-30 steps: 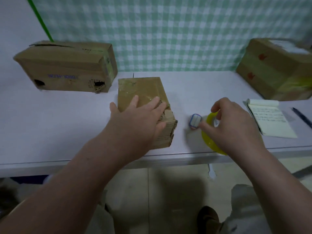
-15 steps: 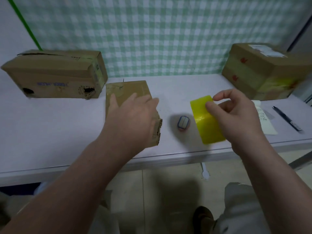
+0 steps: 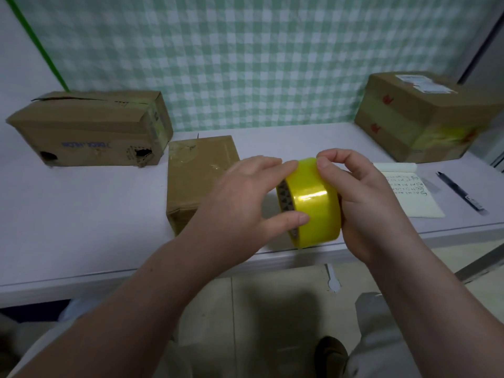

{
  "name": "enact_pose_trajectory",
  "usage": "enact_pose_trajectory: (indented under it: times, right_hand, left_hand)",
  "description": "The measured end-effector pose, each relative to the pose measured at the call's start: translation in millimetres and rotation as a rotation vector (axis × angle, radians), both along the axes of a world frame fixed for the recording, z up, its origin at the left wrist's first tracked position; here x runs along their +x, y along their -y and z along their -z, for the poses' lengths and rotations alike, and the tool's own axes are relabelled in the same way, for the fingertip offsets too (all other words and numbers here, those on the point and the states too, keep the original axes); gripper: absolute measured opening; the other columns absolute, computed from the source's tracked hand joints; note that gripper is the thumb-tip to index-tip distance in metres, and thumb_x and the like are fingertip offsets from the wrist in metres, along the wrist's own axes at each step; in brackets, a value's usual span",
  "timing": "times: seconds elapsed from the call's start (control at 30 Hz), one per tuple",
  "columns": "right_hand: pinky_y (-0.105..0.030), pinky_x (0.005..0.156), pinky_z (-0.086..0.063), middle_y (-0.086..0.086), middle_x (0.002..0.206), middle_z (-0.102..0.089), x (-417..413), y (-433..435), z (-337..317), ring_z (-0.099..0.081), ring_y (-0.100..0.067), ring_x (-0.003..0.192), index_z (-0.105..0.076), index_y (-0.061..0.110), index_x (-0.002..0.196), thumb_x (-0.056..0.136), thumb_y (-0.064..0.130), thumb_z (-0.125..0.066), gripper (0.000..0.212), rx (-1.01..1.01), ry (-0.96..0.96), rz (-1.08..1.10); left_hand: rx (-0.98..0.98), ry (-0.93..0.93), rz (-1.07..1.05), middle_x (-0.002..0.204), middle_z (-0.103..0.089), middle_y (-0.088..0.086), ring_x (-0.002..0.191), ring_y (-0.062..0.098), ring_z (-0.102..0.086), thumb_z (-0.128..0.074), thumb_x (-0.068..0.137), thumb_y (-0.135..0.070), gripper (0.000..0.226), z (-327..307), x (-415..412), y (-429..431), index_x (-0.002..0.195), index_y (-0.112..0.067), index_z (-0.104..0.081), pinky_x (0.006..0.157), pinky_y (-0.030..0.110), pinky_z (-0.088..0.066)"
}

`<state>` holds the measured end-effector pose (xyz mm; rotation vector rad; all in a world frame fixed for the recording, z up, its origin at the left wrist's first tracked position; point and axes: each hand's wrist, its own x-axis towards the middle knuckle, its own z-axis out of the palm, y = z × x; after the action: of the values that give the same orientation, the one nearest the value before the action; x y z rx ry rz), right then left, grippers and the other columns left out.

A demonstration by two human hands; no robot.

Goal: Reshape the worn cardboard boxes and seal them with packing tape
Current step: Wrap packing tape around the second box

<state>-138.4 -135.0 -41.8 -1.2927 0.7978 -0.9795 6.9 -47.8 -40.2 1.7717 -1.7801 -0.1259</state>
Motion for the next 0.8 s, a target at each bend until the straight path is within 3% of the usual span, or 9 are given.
enact_pose_trajectory:
  times: [0.1, 0.27, 0.33, 0.43, 0.53, 0.6, 0.8]
  right_hand:
    - [-0.029, 0.060, -0.044, -0.012, 0.089, -0.055, -0.2, 0.7, 2.2, -0.056, -0.022, 0.076, -0.062, 0.025, 0.091, 0.081, 0.026, -0.072, 0.014, -0.002, 0.014, -0.008]
    - [-0.027, 0.057, -0.042, 0.000, 0.067, -0.055, 2.4, -2.3, 6.3, -0.054, -0.011, 0.064, -0.061, 0.028, 0.095, 0.074, 0.024, -0.071, 0.023, -0.126, -0.014, -0.010]
    - [-0.027, 0.055, -0.044, 0.003, 0.071, -0.058, 3.7, -4.4, 8.0, -0.056, -0.013, 0.064, -0.060, 0.030, 0.098, 0.069, 0.020, -0.069, 0.032, -0.155, -0.029, -0.037]
    - [-0.028, 0.057, -0.045, -0.009, 0.086, -0.058, 5.9, -8.8, 11.0, -0.054, -0.020, 0.066, -0.058, 0.030, 0.100, 0.065, 0.013, -0.065, 0.039, -0.194, -0.034, -0.061]
    - [-0.024, 0.056, -0.048, -0.004, 0.084, -0.057, 8.0, -13.6, 14.5, -0.056, -0.016, 0.066, -0.056, 0.029, 0.100, 0.066, 0.009, -0.065, 0.041, -0.234, -0.026, -0.074]
    - [-0.022, 0.056, -0.049, -0.002, 0.083, -0.056, 9.5, -16.4, 16.2, -0.055, -0.014, 0.066, -0.055, 0.030, 0.099, 0.065, 0.008, -0.064, 0.040, -0.263, -0.022, -0.067]
    - [-0.026, 0.061, -0.049, 0.008, 0.081, -0.054, 15.2, -20.3, 25.7, -0.053, -0.010, 0.067, -0.054, 0.045, 0.089, 0.065, 0.010, -0.064, 0.043, -0.364, -0.042, 0.000]
  left_hand:
    - [-0.041, -0.034, -0.010, 0.137, -0.050, -0.004, 0.129, 0.011, -0.039, -0.057, 0.077, -0.055, 0.063, 0.5, -4.5, 0.9, 0.135, -0.031, -0.051, 0.105, 0.031, -0.031]
    - [-0.191, -0.095, -0.071, 0.117, -0.067, -0.007, 0.109, 0.006, -0.056, -0.063, 0.079, -0.035, 0.044, -3.6, -4.6, 3.0, 0.121, -0.022, -0.065, 0.093, 0.027, -0.044]
    - [-0.208, -0.103, -0.108, 0.116, -0.067, -0.010, 0.109, 0.002, -0.054, -0.064, 0.077, -0.032, 0.045, -6.1, -4.0, 3.2, 0.121, -0.024, -0.065, 0.091, 0.021, -0.042]
    - [-0.211, -0.137, -0.133, 0.111, -0.069, -0.010, 0.109, -0.001, -0.050, -0.072, 0.078, -0.018, 0.041, -8.3, -3.1, 4.5, 0.119, -0.023, -0.067, 0.086, 0.012, -0.042]
    - [-0.198, -0.157, -0.151, 0.097, -0.068, -0.013, 0.086, 0.000, -0.059, -0.072, 0.077, -0.006, 0.041, -9.6, -2.1, 5.6, 0.115, -0.021, -0.068, 0.081, 0.004, -0.040]
    - [-0.181, -0.178, -0.166, 0.090, -0.064, -0.016, 0.075, -0.002, -0.058, -0.071, 0.076, -0.003, 0.041, -10.3, -2.7, 6.3, 0.113, -0.021, -0.069, 0.078, 0.007, -0.043]
    - [-0.094, -0.237, -0.174, 0.080, -0.061, -0.016, 0.073, 0.006, -0.059, -0.068, 0.075, 0.001, 0.036, -9.9, -0.6, 8.9, 0.101, -0.023, -0.071, 0.073, 0.021, -0.052]
